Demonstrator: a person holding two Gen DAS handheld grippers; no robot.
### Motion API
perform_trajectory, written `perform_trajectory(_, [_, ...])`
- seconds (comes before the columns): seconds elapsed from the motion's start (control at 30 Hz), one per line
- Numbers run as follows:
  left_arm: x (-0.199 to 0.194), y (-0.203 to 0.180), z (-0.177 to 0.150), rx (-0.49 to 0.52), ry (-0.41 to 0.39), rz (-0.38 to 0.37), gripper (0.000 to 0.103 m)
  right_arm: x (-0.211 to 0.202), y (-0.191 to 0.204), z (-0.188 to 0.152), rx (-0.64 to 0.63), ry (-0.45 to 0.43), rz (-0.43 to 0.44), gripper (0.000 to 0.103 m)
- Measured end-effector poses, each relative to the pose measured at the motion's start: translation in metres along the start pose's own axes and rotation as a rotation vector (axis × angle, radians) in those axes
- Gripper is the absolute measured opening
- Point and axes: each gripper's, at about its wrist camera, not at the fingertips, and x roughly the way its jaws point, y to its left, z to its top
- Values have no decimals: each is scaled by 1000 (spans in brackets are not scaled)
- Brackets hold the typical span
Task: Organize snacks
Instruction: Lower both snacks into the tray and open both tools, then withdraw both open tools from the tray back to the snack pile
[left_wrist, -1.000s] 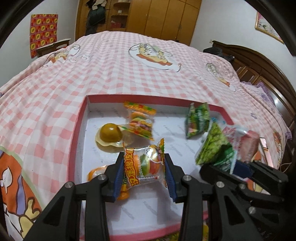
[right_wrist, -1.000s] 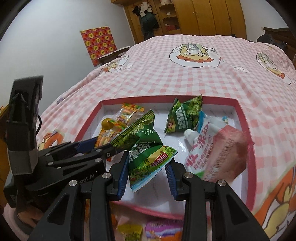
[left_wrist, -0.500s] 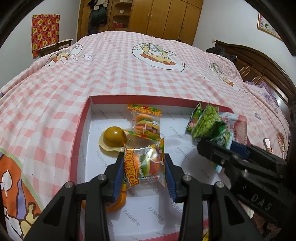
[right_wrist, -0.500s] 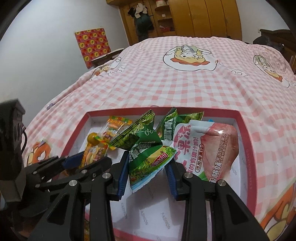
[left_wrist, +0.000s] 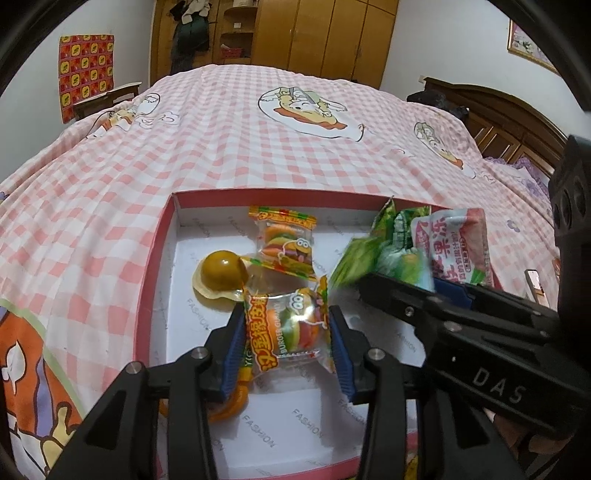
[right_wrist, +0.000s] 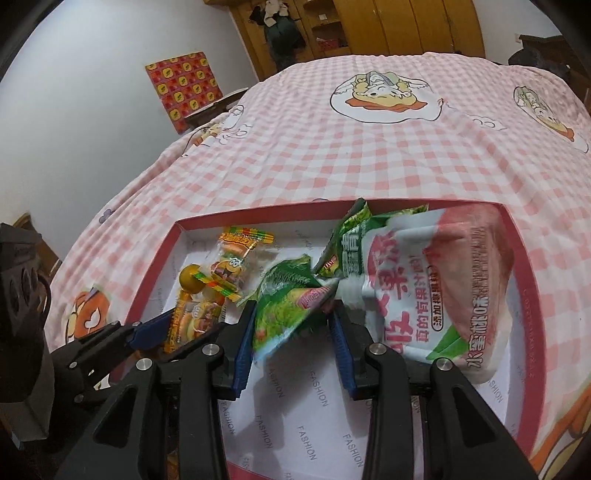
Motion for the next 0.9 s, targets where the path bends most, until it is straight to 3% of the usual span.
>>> perform_trajectory(0.1, [-2,-2,0,-8,15,-35,54,-4,-1,0,7,-12,23,51])
perform_trajectory(0.4, [-26,-15,-4,34,-14,-43,67,-24,-6,0,49,-41,88,58])
perform_trajectory(0.9, [-72,-8,-32,-22,-10,-61,68,-72,7,-21,31,-92,156,68])
